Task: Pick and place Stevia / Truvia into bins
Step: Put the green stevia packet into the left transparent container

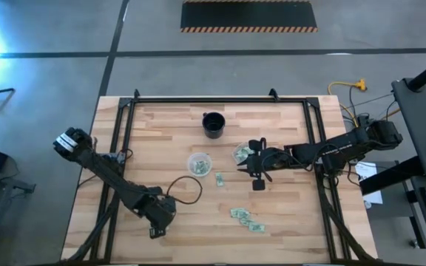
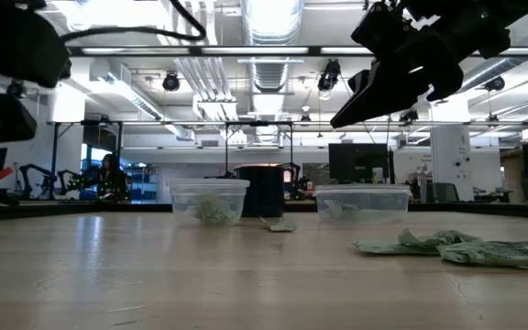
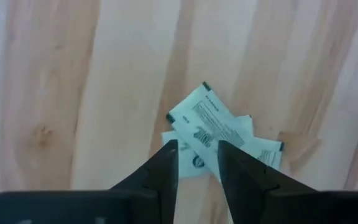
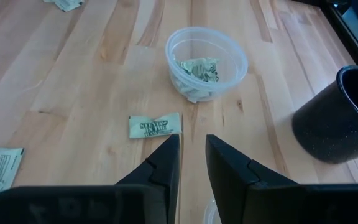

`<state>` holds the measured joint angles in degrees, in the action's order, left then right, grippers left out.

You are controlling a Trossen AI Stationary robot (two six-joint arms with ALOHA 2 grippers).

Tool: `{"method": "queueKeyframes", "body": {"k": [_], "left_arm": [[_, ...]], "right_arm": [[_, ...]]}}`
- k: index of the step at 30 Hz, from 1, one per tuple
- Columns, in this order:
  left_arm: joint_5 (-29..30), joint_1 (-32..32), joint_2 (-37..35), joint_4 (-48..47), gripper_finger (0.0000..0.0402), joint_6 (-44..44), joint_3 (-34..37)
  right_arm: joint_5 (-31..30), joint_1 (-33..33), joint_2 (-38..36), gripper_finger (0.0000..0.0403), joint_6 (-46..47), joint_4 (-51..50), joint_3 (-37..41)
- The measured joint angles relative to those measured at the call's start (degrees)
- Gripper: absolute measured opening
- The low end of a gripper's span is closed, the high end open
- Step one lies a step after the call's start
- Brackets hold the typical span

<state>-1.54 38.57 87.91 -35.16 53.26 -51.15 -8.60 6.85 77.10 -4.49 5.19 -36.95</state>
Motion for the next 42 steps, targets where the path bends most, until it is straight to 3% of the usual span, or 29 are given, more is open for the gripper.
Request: {"method": "queueKeyframes", "body": {"k": [5,15,20,42], "left_arm": [[-0.38,0.81,-1.72,0.35,0.0144,-0.04,0.04],[-2.64,0.92,2.65,1.97,0.0289,0.49,0.78],[-3.74,0.98,3.89,2.17,0.0333,0.43,0.84],[-0.96,1.05,4.9,2.59,0.0331,0.45,0.89]], "right_arm": [[-0.01,0.0,0.0,0.0068,-0.27,0.16,0.0],[0.0,0.0,0.0,0.0068,-0.27,0.07,0.0],[0.0,-0.02,0.0,0.0068,-0.38,0.06,0.0],[0.0,0.0,-0.04,0.0068,0.0,-0.12,0.44]]}}
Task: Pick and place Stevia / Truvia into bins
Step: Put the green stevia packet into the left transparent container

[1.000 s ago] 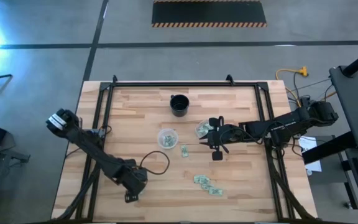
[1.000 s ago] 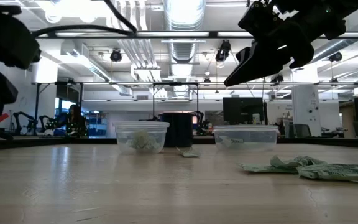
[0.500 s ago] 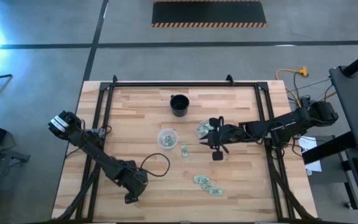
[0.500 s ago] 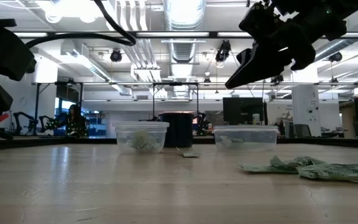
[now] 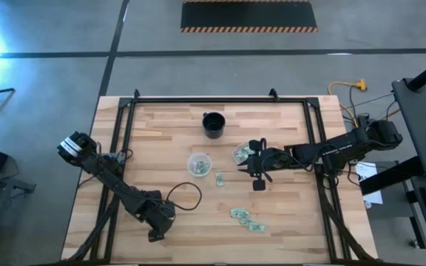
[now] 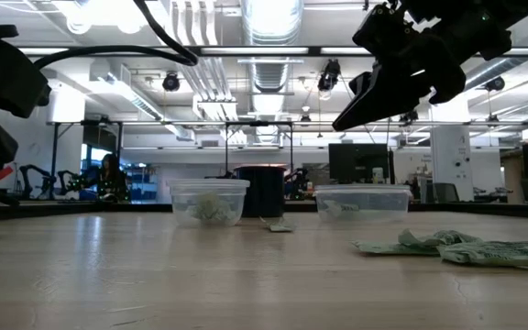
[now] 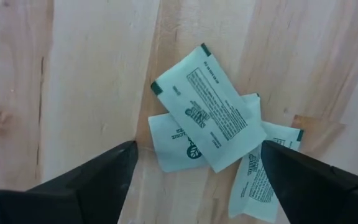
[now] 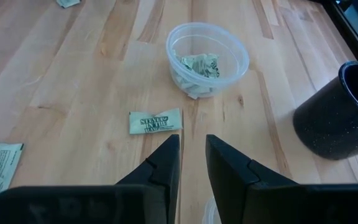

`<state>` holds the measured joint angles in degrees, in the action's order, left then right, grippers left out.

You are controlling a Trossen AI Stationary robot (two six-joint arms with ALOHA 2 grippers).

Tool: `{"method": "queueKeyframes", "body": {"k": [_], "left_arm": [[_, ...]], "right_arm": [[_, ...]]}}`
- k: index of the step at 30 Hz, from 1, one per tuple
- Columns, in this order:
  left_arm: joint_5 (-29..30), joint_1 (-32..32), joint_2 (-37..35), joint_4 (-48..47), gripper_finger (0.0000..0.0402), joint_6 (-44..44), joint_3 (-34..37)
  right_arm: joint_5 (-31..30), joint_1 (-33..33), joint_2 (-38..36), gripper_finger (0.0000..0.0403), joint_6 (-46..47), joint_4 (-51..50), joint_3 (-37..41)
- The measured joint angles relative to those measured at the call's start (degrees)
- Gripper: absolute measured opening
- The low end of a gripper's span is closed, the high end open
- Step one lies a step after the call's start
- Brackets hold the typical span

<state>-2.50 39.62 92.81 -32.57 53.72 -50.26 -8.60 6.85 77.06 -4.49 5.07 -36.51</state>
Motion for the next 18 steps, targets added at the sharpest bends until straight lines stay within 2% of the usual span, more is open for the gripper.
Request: {"method": "queueKeyframes", "body": {"k": [18], "left_arm": [[0.3,0.26,0.12,-1.5,0.0224,-1.88,-0.02]], "right_arm": [[-0.05,-0.02,0.0,0.0068,-0.17,0.3,0.0]]}}
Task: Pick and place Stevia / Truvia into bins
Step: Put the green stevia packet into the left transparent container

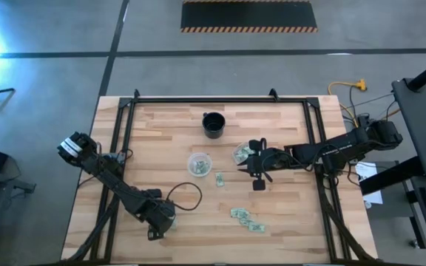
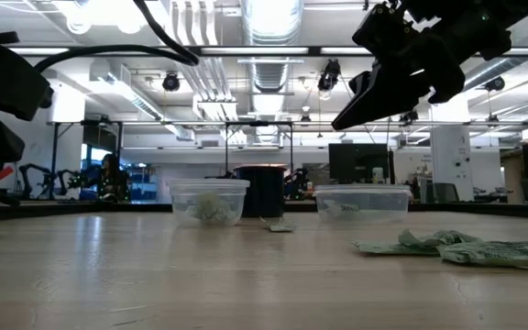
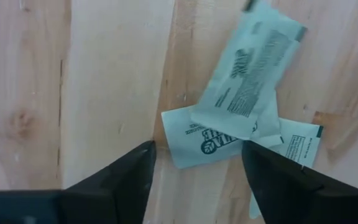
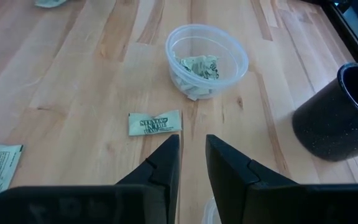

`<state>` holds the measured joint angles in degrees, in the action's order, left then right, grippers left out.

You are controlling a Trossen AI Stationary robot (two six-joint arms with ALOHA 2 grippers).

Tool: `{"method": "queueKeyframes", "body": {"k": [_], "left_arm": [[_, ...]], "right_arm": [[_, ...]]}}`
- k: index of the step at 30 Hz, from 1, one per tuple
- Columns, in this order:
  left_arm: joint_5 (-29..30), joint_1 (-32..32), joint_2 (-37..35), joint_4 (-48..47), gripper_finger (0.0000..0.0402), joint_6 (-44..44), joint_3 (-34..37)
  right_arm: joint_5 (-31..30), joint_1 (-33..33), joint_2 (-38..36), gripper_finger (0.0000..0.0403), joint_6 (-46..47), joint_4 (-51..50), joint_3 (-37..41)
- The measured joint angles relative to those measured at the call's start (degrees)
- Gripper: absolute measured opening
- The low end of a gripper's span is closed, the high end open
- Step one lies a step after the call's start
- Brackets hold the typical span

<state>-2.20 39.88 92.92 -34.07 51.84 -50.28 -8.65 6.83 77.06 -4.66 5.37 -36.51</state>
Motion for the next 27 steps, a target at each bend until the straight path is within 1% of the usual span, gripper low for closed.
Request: {"method": "queueKeyframes", "body": {"k": [20,24,27], "left_arm": [[0.46,-0.07,0.0,-2.44,0.0089,0.15,0.01],[0.96,-0.07,0.0,-3.43,0.0072,0.01,-0.35],[0.1,-0.07,-0.12,-3.5,0.0068,-1.98,-0.77]], "right_arm": [[-0.37,0.01,0.0,0.0068,-0.2,0.15,0.0],[-0.39,0.0,0.0,0.0068,-0.22,0.15,0.0],[-0.39,0.0,0.0,0.0068,-0.22,0.15,0.0]]}}
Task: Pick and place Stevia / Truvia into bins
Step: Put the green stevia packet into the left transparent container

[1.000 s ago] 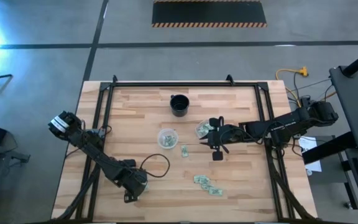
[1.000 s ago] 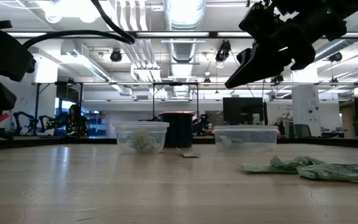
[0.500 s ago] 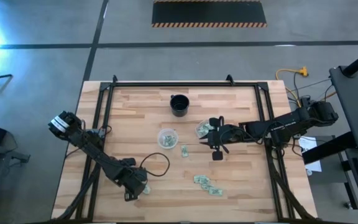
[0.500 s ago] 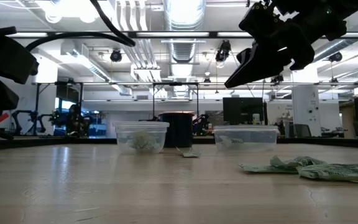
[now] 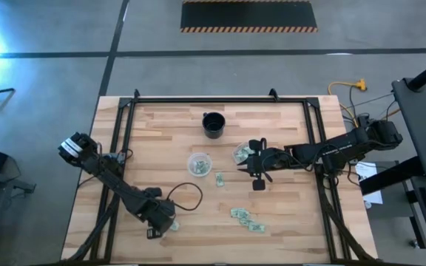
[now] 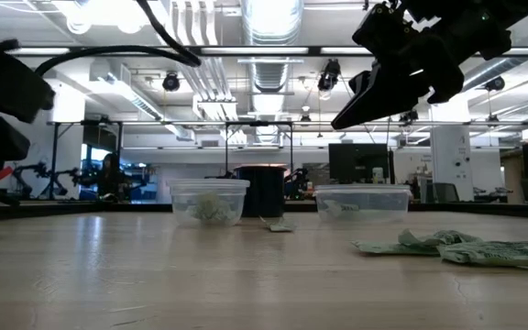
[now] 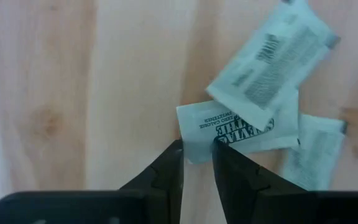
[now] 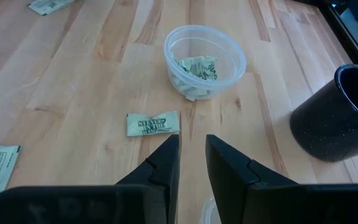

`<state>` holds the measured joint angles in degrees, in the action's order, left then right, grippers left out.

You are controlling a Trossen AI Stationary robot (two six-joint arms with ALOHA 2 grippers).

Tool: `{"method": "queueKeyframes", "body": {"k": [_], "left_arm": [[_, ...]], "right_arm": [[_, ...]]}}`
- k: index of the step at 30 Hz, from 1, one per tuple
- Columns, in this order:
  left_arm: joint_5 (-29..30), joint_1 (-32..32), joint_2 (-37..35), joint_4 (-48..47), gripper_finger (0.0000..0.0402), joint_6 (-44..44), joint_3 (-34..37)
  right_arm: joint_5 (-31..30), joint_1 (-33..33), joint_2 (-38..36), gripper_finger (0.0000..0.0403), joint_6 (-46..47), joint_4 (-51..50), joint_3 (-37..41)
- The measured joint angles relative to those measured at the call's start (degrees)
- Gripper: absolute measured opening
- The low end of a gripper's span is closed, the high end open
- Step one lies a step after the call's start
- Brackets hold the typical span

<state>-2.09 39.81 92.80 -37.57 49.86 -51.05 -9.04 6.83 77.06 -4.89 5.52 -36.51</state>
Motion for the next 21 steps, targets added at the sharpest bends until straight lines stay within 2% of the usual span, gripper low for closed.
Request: {"method": "queueKeyframes", "body": {"k": [4,11,21], "left_arm": [[-0.76,0.27,-0.83,-0.05,0.0068,-4.95,-0.93],[1.8,0.33,-2.67,-0.35,0.0083,-8.74,-1.19],[7.03,1.25,-2.52,6.48,0.0162,-13.99,-2.75]], "right_arm": [[0.0,-0.02,0.0,0.0068,-0.13,0.0,0.0],[-0.09,-0.56,0.0,0.0068,-0.17,0.02,0.0],[-0.07,-1.29,0.0,0.0068,-0.02,0.07,0.0]]}}
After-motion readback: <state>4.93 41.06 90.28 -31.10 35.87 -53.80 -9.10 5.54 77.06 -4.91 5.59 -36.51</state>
